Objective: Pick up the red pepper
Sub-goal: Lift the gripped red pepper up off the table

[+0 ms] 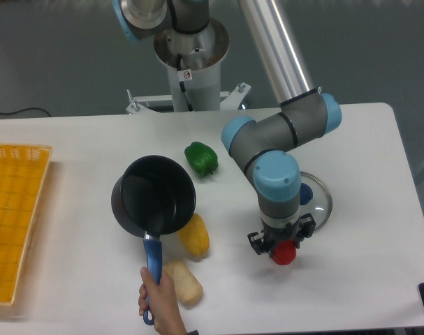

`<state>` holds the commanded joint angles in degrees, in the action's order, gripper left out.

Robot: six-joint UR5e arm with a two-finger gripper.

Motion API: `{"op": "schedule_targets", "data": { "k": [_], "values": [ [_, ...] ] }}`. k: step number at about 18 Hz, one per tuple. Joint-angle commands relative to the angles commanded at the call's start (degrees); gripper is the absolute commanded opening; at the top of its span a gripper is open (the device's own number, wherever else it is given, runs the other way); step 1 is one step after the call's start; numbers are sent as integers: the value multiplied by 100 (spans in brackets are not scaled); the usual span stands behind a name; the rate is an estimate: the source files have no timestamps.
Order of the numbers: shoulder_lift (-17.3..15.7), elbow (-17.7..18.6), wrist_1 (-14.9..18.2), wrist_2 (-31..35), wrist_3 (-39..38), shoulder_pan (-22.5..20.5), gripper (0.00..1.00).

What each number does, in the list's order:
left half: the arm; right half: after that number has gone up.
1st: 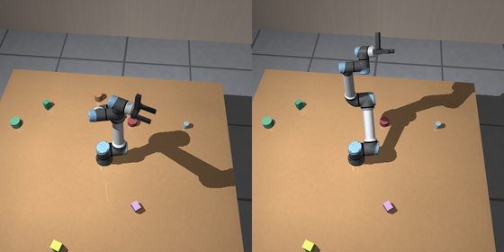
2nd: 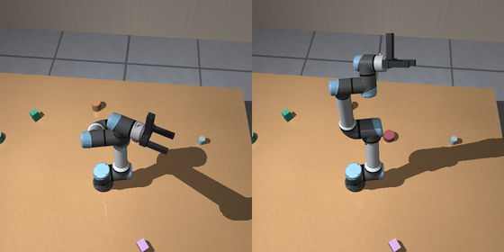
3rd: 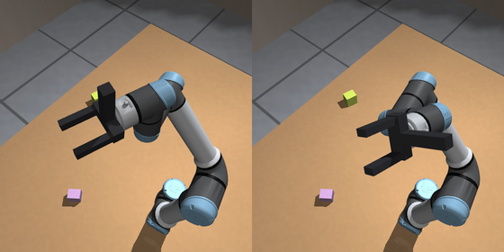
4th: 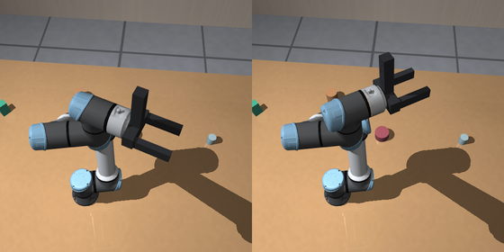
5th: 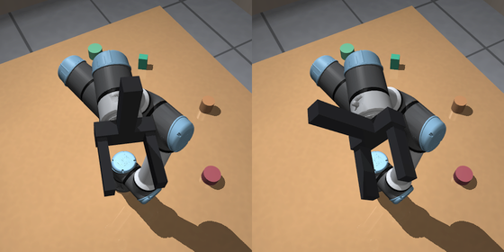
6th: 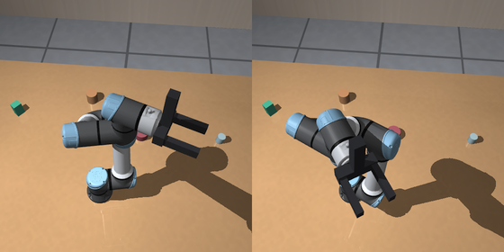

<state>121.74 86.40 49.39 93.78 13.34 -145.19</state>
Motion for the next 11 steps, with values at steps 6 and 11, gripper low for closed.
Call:
{"op": "schedule_targets", "data": {
  "k": [6,11],
  "values": [
    [-413,-17,921,-167,1380,-167,33],
    [-659,-210,1870,-474,2566,-413,33]
  ]
}}
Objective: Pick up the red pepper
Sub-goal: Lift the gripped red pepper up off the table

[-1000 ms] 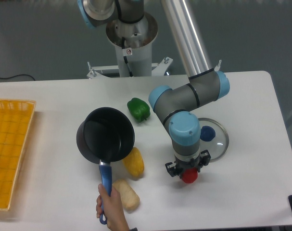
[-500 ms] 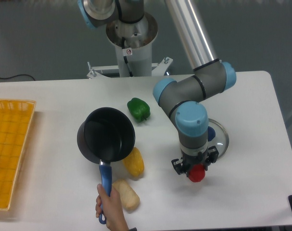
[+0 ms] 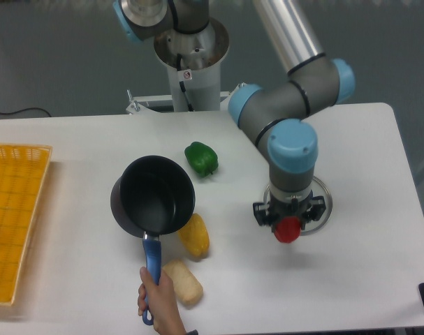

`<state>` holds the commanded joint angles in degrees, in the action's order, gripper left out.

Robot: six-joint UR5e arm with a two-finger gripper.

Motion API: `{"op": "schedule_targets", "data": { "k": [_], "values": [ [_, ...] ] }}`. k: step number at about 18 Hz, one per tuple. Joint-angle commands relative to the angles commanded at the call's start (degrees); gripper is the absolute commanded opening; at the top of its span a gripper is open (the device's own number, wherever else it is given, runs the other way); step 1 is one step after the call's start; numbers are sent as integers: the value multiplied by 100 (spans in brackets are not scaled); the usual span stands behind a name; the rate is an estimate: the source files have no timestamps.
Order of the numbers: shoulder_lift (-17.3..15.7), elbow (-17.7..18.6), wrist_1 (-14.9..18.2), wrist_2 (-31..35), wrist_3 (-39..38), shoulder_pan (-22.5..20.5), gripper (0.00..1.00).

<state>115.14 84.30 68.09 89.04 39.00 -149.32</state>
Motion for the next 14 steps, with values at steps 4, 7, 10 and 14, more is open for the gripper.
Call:
{"op": "schedule_targets", "data": {
  "k": [4,7,10,14],
  "values": [
    [-44,-299,670,-45,1125,-123,33],
    [-79,-326,723,-45,1802,-185,33],
    [-97,-309,802,-36,2190,-229,33],
    [-115,-326,846,-27,2252,-247,33]
  ]
}}
